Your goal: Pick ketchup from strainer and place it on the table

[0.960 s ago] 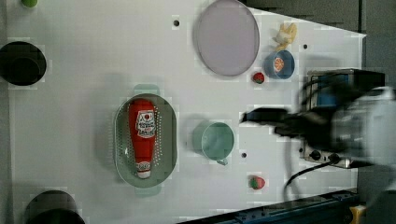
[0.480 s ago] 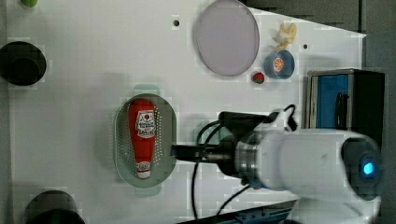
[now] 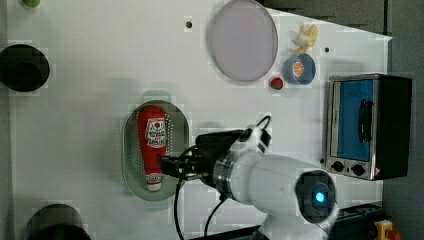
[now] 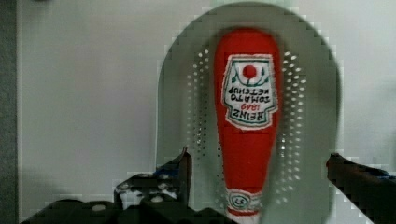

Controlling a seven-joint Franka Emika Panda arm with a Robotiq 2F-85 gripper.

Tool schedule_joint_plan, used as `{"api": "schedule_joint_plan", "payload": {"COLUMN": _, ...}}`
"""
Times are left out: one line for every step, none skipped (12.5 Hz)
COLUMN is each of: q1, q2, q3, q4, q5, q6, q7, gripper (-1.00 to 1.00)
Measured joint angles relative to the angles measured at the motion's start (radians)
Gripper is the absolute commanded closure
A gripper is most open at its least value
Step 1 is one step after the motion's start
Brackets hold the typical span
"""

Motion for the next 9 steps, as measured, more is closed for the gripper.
{"api": "schedule_joint_plan", "payload": {"q1": 0.0, "q2": 0.047, "q3": -0.006, "q4": -0.004, "q5": -0.012, "q6": 0.038, "q7": 0.0, "gripper": -1.0}}
{"api": "schedule_joint_plan", "payload": {"q1": 0.0, "q2": 0.091, "q3": -0.014, "q4": -0.008, "q5": -0.027, "q6": 0.069, "q7": 0.0, "gripper": -1.0}}
{"api": "schedule_joint_plan", "payload": {"q1": -0.003, "q2": 0.136, "q3": -0.018, "q4": -0.014, "q5": -0.031, "q6": 0.116, "q7": 0.004, "gripper": -1.0}}
{"api": "schedule_joint_plan", "payload": {"q1": -0.006, "q2": 0.187, "q3": -0.019, "q4": -0.016, "q5": -0.036, "q6": 0.156, "q7": 0.009, "gripper": -1.0}}
{"api": "schedule_joint_plan", "payload": {"q1": -0.006, "q2": 0.238, "q3": -0.025, "q4": -0.016, "q5": -0.038, "q6": 0.196, "q7": 0.009, "gripper": -1.0}}
{"api": "schedule_joint_plan", "payload": {"q1": -0.002, "q2": 0.278, "q3": -0.036, "q4": -0.02, "q5": -0.044, "q6": 0.216, "q7": 0.01, "gripper": -1.0}}
{"api": "schedule_joint_plan", "payload": {"q1": 0.008, "q2": 0.307, "q3": -0.055, "q4": -0.023, "q5": -0.057, "q6": 0.218, "q7": 0.01, "gripper": -1.0}}
{"api": "schedule_joint_plan", "payload": {"q1": 0.014, "q2": 0.324, "q3": -0.073, "q4": -0.027, "q5": -0.079, "q6": 0.218, "q7": 0.01, "gripper": -1.0}}
{"api": "schedule_joint_plan", "payload": {"q1": 0.019, "q2": 0.338, "q3": -0.091, "q4": -0.031, "q5": -0.084, "q6": 0.224, "q7": 0.01, "gripper": -1.0}}
